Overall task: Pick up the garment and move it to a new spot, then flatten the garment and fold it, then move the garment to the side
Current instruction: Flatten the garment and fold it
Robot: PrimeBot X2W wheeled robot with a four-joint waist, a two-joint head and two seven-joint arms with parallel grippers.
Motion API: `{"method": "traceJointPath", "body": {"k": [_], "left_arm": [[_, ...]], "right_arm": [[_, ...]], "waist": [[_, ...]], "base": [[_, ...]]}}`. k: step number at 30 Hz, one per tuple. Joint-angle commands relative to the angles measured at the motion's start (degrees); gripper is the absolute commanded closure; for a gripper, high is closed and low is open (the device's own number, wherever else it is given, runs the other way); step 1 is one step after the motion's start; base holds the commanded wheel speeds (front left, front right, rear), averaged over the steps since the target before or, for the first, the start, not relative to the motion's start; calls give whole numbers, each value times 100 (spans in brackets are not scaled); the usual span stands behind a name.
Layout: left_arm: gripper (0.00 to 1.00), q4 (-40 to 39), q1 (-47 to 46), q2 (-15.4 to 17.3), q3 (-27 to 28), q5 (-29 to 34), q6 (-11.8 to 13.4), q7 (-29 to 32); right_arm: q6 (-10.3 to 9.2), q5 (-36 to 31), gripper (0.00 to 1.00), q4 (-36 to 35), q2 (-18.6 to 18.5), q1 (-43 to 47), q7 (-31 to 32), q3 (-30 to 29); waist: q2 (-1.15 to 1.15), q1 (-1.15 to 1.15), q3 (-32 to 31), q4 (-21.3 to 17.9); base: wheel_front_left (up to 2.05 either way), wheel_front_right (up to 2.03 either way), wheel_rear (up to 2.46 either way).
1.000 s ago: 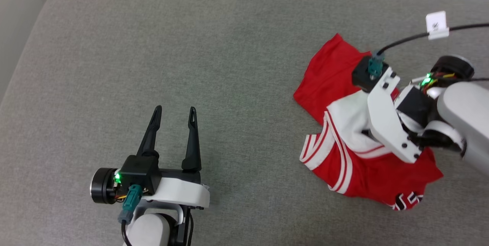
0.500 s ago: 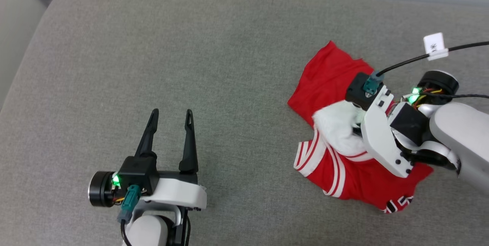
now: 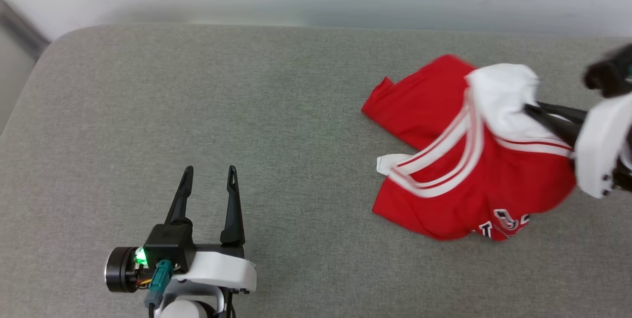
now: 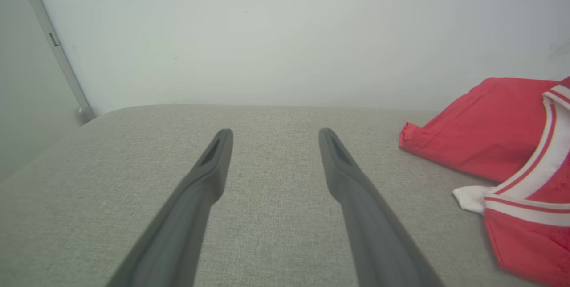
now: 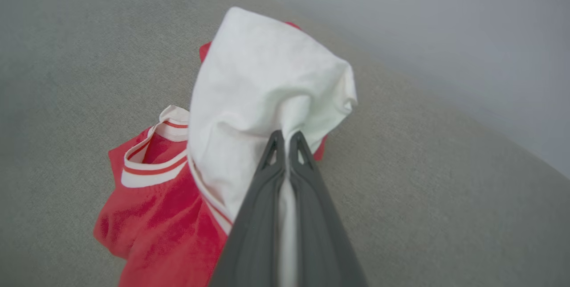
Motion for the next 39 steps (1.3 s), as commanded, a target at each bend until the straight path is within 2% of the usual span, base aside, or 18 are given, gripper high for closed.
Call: {"method": "traceJointPath", "body": {"k": [1,5,10,13,16,19,20,21,27,31,33,35,39], "left_arm": [[0,-20,67,-5,13,21,-30,-15],[0,-39,26,-5,6,38,-38,-15],[0,-23,-85,-5,-43,45,-61,-15],[0,-2,-121,-5,-78,49,-77,-15],[0,19,-134,-5,-84,58,-71,-15],[0,53,-62,-5,-59,66,-54,-15],[0,68,-35,-6,-51,67,-47,-15],[0,80,-8,-5,-49,68,-42,-15],[0,137,107,-5,-6,109,-79,-15],[0,124,191,-4,102,188,-131,-15],[0,92,190,-3,167,224,-172,-15],[0,55,171,18,250,263,-203,-15],[0,42,43,89,385,300,-320,-15]], "right_arm": [[-4,50,100,140,-50,176,-111,-77],[-4,254,100,946,-120,794,-533,-405],[-4,385,100,2237,117,1466,-981,-701],[-4,442,100,2861,224,1840,-991,-718],[-5,455,100,3272,387,2095,-974,-666],[-3,580,100,3345,564,2244,-1085,-715],[-3,611,72,3337,601,2230,-1180,-757],[-3,590,0,3336,607,2203,-1304,-790],[-4,25,0,3409,533,1727,-2394,-1056],[-3,-485,0,3242,723,1512,-2634,-1578],[-4,-953,0,2928,795,1372,-2647,-2331],[-4,-1552,0,2550,1014,1658,-2641,-3214],[-3,-2883,0,1380,1785,2574,-2643,-4927]], "waist": [[0,1,20,-48],[0,1,115,-122],[0,1,240,-99],[0,1,268,-66],[0,1,265,-61],[0,1,194,-104],[0,1,157,-121],[0,1,113,-138],[0,1,-223,-235],[0,1,-402,-309],[0,1,-459,-351],[0,1,-497,-385],[0,1,-565,-434]], "base": [[0,0,0],[0,0,0],[0,0,0],[0,0,0],[0,0,0],[0,0,0],[0,0,0],[0,0,0],[0,0,0],[0,0,0],[0,0,0],[0,0,0],[0,0,0]]}}
